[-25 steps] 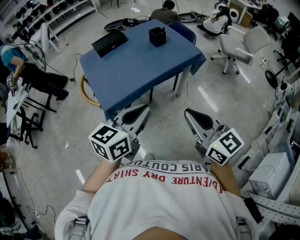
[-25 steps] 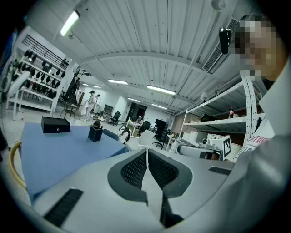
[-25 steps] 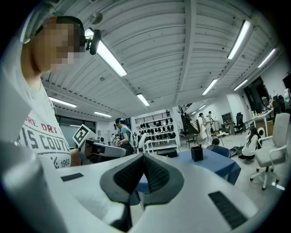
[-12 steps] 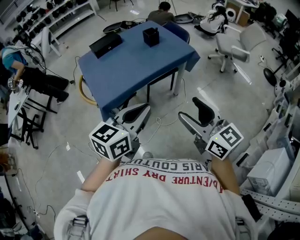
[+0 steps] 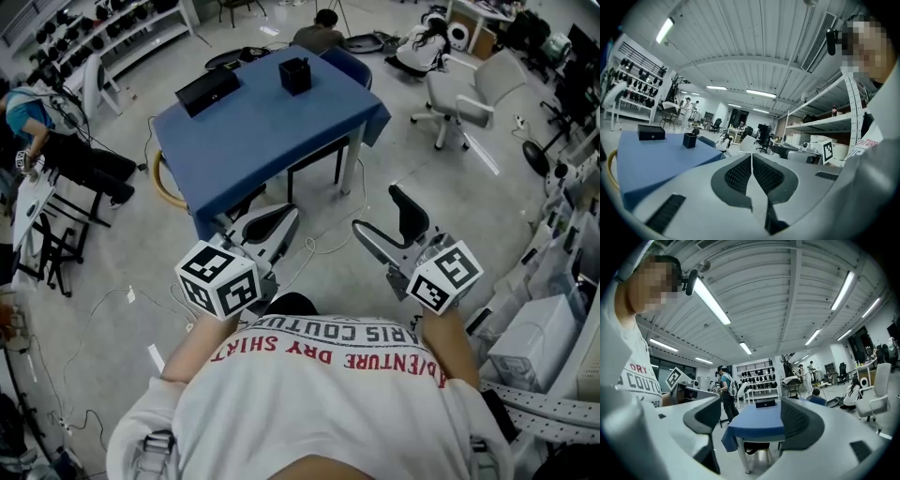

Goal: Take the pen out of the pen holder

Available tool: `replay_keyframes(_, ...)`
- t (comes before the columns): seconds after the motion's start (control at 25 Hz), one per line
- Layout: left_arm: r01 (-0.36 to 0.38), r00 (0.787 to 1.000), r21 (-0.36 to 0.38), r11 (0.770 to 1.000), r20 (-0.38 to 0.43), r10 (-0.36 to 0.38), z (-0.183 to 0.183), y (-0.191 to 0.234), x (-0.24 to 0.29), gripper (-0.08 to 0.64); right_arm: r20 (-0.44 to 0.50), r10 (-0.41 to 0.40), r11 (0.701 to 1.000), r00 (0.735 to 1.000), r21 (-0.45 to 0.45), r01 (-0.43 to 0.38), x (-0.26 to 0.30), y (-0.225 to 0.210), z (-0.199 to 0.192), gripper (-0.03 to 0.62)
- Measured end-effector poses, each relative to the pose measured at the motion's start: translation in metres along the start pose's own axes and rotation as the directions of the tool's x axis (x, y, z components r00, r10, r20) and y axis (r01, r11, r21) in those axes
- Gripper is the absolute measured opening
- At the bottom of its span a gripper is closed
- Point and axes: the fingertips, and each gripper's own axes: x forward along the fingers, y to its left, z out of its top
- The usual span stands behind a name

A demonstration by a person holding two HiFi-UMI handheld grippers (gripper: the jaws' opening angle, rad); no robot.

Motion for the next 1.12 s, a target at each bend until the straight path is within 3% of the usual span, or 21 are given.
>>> replay_keyframes(0.28, 0.01, 1.0, -0.005, 1.0, -0.009, -0.01, -0.004, 0.008, 0.012, 0.032, -0.008, -0.022, 1.0, 1.0, -0.008, 0.022, 0.006, -0.014, -0.006, 0.374)
replay_keyframes(0.52, 0.028, 1.0, -0.001, 1.0, -0.006, -0.028, 0.003, 0.039, 0.031, 0.032, -0.015, -0.031, 0.999, 0.999, -0.015, 0.031, 0.034, -0.036, -0.01, 0.374)
replay_keyframes(1.12, 0.068, 0.998, -0.04, 0.997, -0.006, -0.068, 0.068, 0.182, 0.119, 0.032, -0.084, -0.032, 0.999, 0.996, -0.02, 0.031, 0.179, -0.133, 0.009, 0.374)
